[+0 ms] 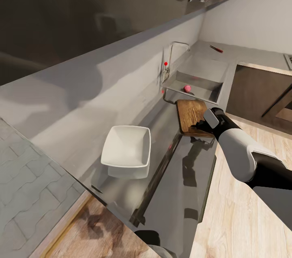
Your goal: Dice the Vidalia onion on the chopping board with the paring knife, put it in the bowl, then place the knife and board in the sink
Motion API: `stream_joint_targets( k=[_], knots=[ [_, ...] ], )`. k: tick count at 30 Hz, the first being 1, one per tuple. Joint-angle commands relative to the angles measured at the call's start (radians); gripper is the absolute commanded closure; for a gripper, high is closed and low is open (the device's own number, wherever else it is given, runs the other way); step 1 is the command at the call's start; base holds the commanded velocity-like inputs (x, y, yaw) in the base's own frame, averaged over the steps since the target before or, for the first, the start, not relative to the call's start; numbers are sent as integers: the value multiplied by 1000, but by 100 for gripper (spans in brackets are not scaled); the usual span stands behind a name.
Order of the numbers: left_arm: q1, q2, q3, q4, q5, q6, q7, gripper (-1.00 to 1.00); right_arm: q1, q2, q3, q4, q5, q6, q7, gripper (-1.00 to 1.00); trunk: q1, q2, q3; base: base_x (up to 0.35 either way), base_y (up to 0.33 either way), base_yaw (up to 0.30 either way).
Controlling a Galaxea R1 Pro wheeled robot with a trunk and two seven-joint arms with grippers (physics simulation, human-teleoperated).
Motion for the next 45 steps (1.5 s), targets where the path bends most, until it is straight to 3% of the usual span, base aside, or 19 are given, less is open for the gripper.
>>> stream_joint_targets(
  k=[1, 2, 16, 28, 45],
  knots=[
    [0, 0, 0, 0, 0, -2, 0, -100, 0, 0, 2, 43, 0, 3, -9, -100, 1, -1, -2, 0, 0, 0],
    [0, 0, 0, 0, 0, -2, 0, -100, 0, 0, 2, 43, 0, 4, -9, 100, 1, -1, -2, 0, 0, 0],
    [0, 0, 0, 0, 0, -2, 0, -100, 0, -2, 0, 43, 0, 4, -9, 100, 1, -1, -2, 0, 0, 0],
    [0, -2, 0, 21, 1, -2, 0, -100, 0, -58, 1, 42, -2, 2, -6, 100, 1, -1, -2, 0, 0, 0],
    [0, 1, 3, 36, 0, -4, 1, -100, 0, -54, 6, 45, -2, 1, 0, 100, 1, -1, 0, 0, 0, -6]
  ],
)
